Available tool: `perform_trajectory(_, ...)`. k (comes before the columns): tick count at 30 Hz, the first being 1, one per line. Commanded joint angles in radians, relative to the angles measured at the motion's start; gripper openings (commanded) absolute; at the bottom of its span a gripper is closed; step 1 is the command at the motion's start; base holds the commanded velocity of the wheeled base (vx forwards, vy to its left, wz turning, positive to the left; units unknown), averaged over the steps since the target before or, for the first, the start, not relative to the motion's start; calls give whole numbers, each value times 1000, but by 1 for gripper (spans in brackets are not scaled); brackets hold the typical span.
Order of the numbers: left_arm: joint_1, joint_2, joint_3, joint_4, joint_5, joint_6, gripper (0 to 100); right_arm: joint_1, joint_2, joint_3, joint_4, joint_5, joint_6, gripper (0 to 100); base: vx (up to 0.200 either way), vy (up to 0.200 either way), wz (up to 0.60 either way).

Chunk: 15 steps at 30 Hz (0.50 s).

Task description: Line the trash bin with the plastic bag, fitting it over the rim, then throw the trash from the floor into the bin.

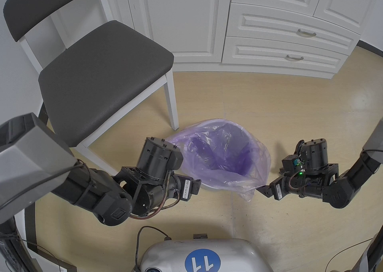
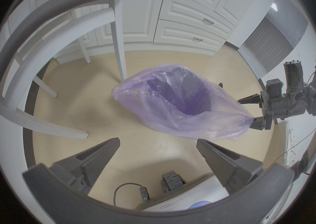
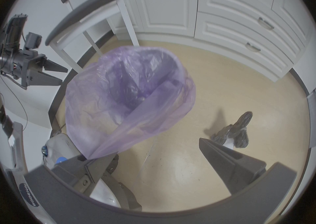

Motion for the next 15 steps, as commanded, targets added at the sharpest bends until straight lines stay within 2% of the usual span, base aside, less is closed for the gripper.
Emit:
perform_trajectory(1, 4, -56, 14, 0, -4, 0, 100, -15, -98, 30, 7, 14, -12, 100, 0, 0, 0)
perform_trajectory(3, 10, -53, 13, 0, -4, -3, 100, -13, -109, 43, 12, 22, -13, 100, 0, 0, 0)
perform_trajectory(6, 16, -52, 14, -10, -5, -3, 100, -2, -135, 99, 49, 85, -47, 100, 0, 0, 0)
perform_trajectory(7, 16, -52, 14, -10, -5, -3, 100, -2, -135, 99, 49, 85, -47, 100, 0, 0, 0)
perform_trajectory(8, 17, -47, 19, -24, -5, -4, 100, 7, -133, 114, 95, 117, -104, 100, 0, 0, 0)
perform_trajectory(11, 20, -24, 22, -46, -4, -4, 100, 36, -103, 126, 171, 122, -191, 100, 0, 0, 0)
perform_trajectory(12, 20, -24, 22, -46, -4, -4, 100, 36, -103, 126, 171, 122, -191, 100, 0, 0, 0)
perform_trajectory(15, 33, 13, 14, -79, 4, -9, 100, 111, -11, 141, 182, 116, -217, 100, 0, 0, 0)
